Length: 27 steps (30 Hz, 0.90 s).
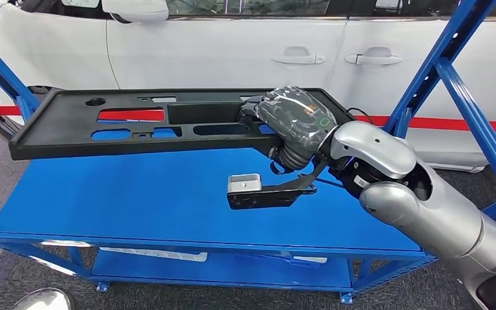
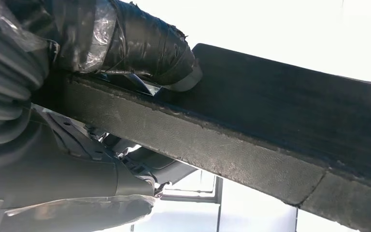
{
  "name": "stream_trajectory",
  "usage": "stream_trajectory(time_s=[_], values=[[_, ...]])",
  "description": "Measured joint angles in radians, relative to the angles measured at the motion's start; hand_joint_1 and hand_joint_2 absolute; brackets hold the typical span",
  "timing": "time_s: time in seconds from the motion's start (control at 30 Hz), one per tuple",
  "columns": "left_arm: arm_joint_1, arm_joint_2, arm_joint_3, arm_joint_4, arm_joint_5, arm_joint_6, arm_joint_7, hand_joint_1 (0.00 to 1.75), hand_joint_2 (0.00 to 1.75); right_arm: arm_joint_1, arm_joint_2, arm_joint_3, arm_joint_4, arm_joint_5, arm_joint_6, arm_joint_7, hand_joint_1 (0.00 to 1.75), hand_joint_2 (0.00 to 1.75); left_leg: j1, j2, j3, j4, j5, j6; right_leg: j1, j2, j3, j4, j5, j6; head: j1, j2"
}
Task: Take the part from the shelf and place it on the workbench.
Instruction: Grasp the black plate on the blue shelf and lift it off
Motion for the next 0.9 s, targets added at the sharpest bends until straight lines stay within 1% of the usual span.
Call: stream_trajectory(time_s=[0.17,0.37,0.5,0.7,0.73,0.77,0.87,0.9], values=[[0.000,0.007,0.000,0.017,-0.007,0.006,-0.002,0.00,1.75,0.005,-0.010,-0.015,-0.020,0.030,-0.024,-0.001,1.75,1.75,0.000,0.000,0.000,0.000,0.000,0.000,0.000,0.000,0.000,0.000,0.000,0.000,0.000,0.000],[0.000,0.016,0.000,0.037,-0.016,0.015,-0.002,0.00,1.75,0.020,-0.023,-0.031,-0.039,0.016,-0.037,-0.042,1.75,1.75,0.000,0.000,0.000,0.000,0.000,0.000,0.000,0.000,0.000,0.000,0.000,0.000,0.000,0.000],[-0.001,0.021,0.000,0.049,-0.020,0.017,-0.011,0.00,1.75,0.036,-0.031,-0.041,-0.054,0.038,-0.058,-0.056,1.75,1.75,0.000,0.000,0.000,0.000,0.000,0.000,0.000,0.000,-0.001,0.000,0.000,0.000,0.000,0.000],[-0.001,0.030,-0.001,0.064,-0.031,0.018,-0.028,0.00,1.75,0.036,-0.040,-0.042,-0.061,0.047,-0.049,-0.062,1.75,1.75,0.000,0.000,0.000,0.000,0.000,0.000,0.000,0.000,-0.001,0.000,0.000,0.000,0.000,0.000],[-0.001,0.031,-0.001,0.066,-0.032,0.018,-0.029,0.00,1.75,0.036,-0.041,-0.042,-0.061,0.049,-0.049,-0.062,1.75,1.75,0.000,0.000,-0.001,0.002,-0.001,0.001,-0.001,0.000,0.000,-0.001,0.001,0.001,0.000,0.000],[-0.001,0.033,-0.001,0.067,-0.032,0.018,-0.030,0.00,1.75,0.036,-0.043,-0.042,-0.061,0.053,-0.049,-0.064,1.75,1.75,-0.001,0.000,-0.002,0.004,-0.002,0.004,-0.002,0.000,0.000,-0.002,0.001,0.003,0.000,0.000],[-0.001,0.038,-0.001,0.070,-0.035,0.018,-0.032,0.00,1.75,0.036,-0.045,-0.042,-0.063,0.075,-0.055,-0.074,1.75,1.75,-0.004,0.000,-0.004,0.008,-0.005,0.019,-0.005,0.000,0.000,-0.005,0.004,0.011,0.000,0.000],[-0.001,0.039,-0.001,0.070,-0.037,0.018,-0.032,0.00,1.75,0.037,-0.046,-0.042,-0.065,0.083,-0.059,-0.076,1.75,1.75,-0.002,0.000,0.000,0.000,-0.001,0.023,-0.003,0.000,0.002,-0.009,0.005,0.014,0.000,0.000]])
